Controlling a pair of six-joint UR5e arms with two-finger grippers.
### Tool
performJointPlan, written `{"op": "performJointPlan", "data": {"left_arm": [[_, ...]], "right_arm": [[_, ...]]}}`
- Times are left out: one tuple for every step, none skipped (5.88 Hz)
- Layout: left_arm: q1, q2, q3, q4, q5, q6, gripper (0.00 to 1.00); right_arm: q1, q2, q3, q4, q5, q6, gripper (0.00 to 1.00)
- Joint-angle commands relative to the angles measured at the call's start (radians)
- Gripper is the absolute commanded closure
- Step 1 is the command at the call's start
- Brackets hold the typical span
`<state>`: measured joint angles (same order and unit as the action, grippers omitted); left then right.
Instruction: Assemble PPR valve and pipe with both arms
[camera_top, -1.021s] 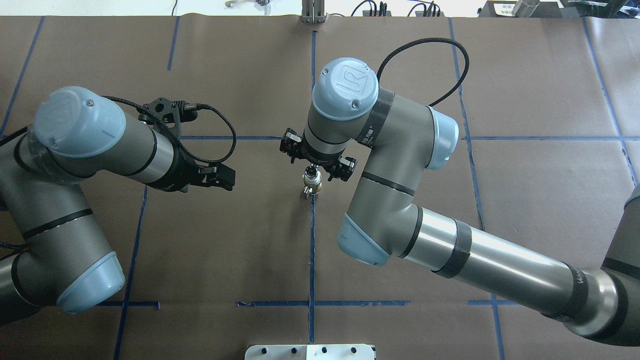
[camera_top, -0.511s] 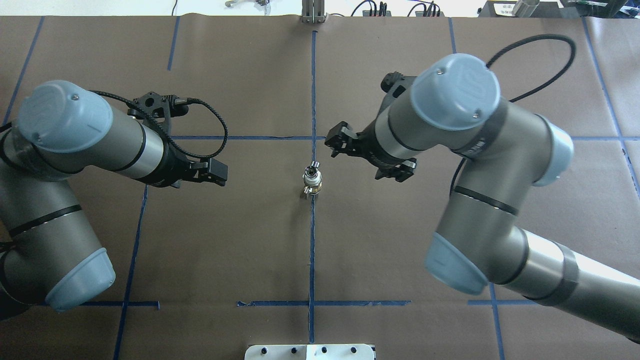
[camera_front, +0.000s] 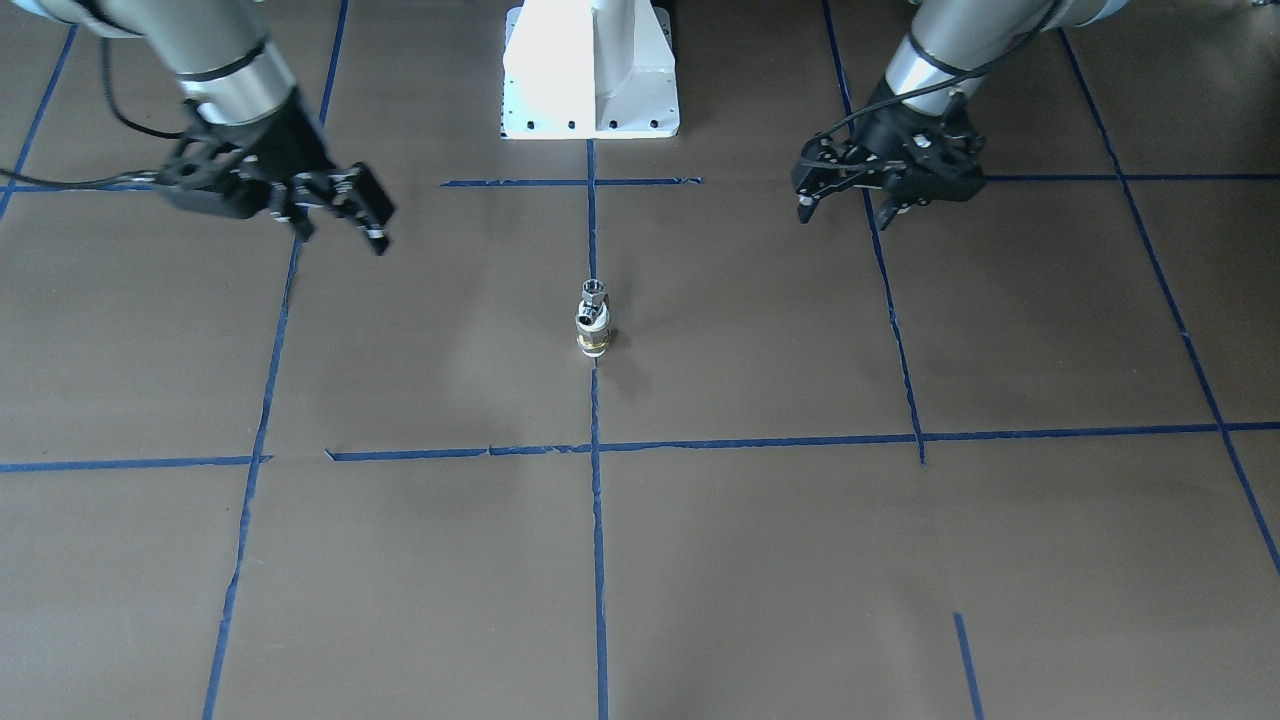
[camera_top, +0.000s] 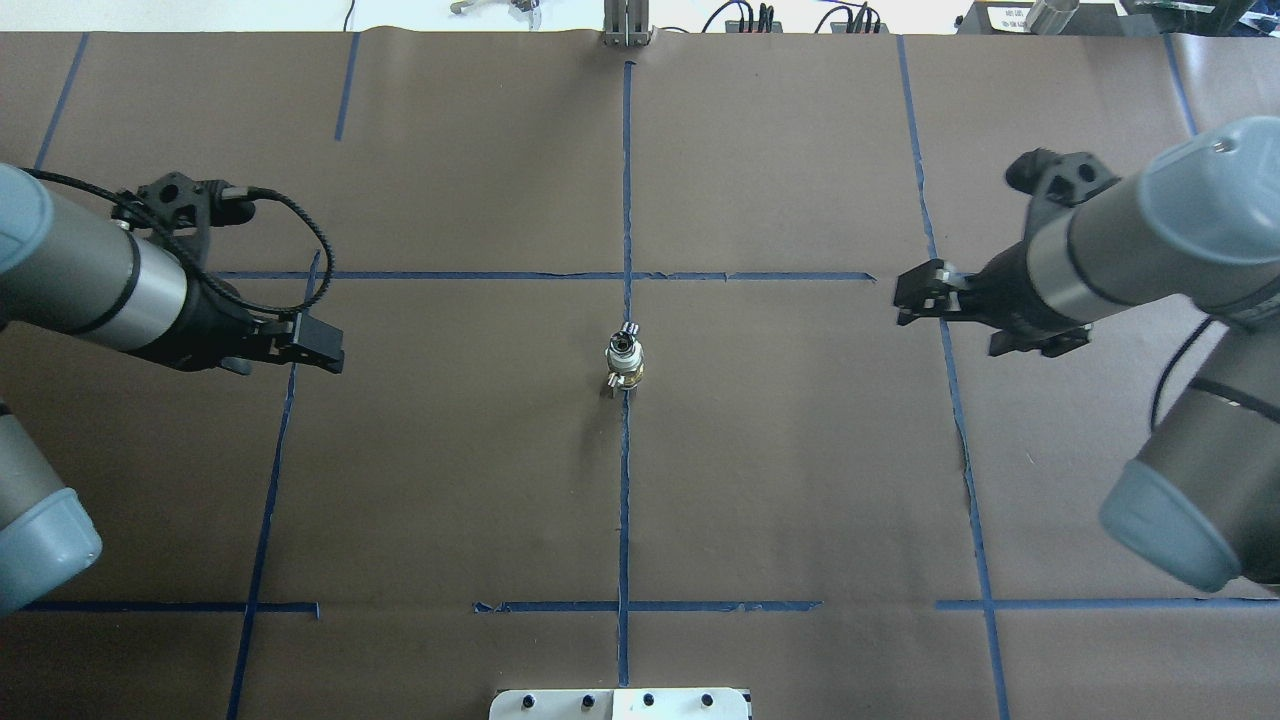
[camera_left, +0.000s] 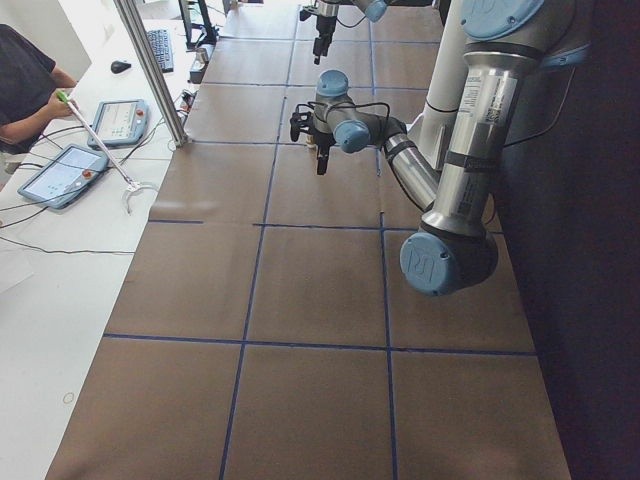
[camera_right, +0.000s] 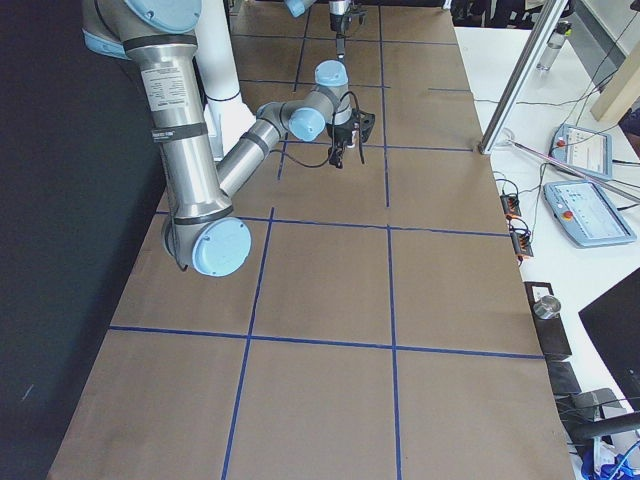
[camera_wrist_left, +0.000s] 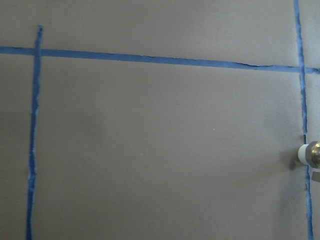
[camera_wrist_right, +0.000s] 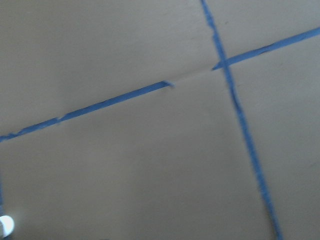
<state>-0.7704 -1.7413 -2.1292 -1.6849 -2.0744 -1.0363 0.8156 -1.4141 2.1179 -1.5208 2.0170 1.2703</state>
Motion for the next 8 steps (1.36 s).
{"op": "performJointPlan", "data": {"left_arm": [[-0.134, 0.125, -0.006, 0.008, -0.091, 0.249, 0.0], [-0.218, 0.181, 0.0, 0.013, -0.136, 0.403, 0.0], [-0.318, 0.228, 0.015, 0.03, -0.157, 0.577, 0.0], [-0.419, 0.232, 0.044, 0.095, -0.218, 0.728, 0.0], [-0.551, 0.233, 0.081, 0.178, -0.266, 0.936, 0.0], [-0.675, 0.229, 0.139, 0.271, -0.292, 1.142, 0.0], [-0.792, 0.224, 0.244, 0.312, -0.296, 1.321, 0.0], [-0.826, 0.209, 0.33, 0.342, -0.368, 1.349, 0.0]], "right_arm": [[0.266, -0.135, -0.062, -0.002, 0.163, -0.436, 0.0], [0.387, -0.147, -0.135, -0.013, 0.237, -0.645, 0.0], [0.483, -0.176, -0.224, -0.013, 0.247, -0.872, 0.0], [0.585, -0.183, -0.327, -0.013, 0.281, -1.121, 0.0], [0.687, -0.174, -0.417, -0.015, 0.311, -1.248, 0.0], [0.758, -0.139, -0.517, -0.019, 0.312, -1.414, 0.0], [0.763, -0.128, -0.542, -0.019, 0.319, -1.443, 0.0], [0.761, -0.123, -0.539, -0.021, 0.334, -1.435, 0.0]]}}
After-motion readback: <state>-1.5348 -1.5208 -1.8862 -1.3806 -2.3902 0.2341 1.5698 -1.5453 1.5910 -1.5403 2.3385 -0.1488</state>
